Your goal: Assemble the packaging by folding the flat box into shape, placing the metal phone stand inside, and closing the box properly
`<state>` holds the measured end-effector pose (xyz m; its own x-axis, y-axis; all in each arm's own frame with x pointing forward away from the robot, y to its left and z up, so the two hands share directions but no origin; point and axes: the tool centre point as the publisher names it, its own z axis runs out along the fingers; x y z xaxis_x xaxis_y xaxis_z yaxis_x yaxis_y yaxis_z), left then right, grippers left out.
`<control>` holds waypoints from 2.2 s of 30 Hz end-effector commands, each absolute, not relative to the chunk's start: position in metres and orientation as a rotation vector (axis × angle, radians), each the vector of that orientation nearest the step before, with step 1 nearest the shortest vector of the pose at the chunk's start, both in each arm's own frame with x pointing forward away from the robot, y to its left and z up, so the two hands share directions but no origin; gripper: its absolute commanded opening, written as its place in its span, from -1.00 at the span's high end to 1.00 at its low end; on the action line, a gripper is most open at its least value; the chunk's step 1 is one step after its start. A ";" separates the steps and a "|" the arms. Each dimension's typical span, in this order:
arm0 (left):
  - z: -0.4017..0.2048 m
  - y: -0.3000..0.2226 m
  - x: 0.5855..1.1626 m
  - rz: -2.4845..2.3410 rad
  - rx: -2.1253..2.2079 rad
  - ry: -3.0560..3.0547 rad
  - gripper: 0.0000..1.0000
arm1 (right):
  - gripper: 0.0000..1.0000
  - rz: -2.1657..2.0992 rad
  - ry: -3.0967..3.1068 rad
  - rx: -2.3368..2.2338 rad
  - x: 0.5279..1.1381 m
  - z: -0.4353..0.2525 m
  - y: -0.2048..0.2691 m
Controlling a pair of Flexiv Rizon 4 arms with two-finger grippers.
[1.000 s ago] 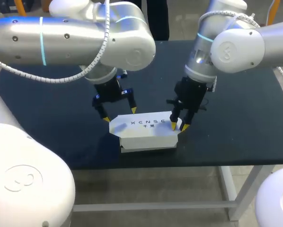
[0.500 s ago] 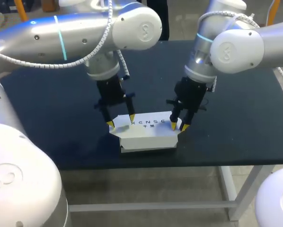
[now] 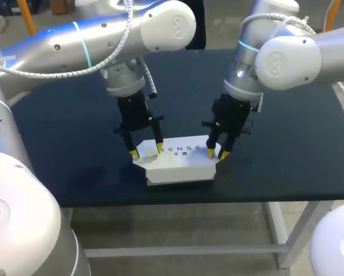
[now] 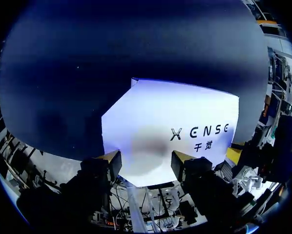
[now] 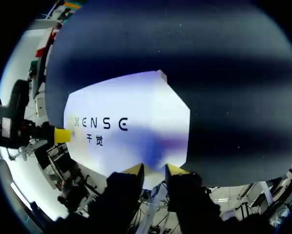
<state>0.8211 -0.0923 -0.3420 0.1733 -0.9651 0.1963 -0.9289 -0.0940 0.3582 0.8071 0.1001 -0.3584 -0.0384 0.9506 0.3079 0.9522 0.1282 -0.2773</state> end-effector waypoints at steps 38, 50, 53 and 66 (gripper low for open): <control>-0.358 -0.095 0.803 0.075 2.007 -1.936 -0.35 | 0.34 -0.117 -1.941 -1.906 0.803 -0.362 0.099; -0.360 -0.100 0.799 0.141 1.989 -1.981 -0.29 | 0.34 -0.149 -1.925 -1.938 0.805 -0.366 0.098; -0.361 -0.102 0.800 0.141 1.990 -1.991 -0.30 | 0.34 -0.162 -1.922 -1.968 0.805 -0.366 0.098; -0.363 -0.107 0.799 0.186 2.003 -2.017 -0.32 | 0.33 -0.234 -1.881 -1.999 0.807 -0.374 0.096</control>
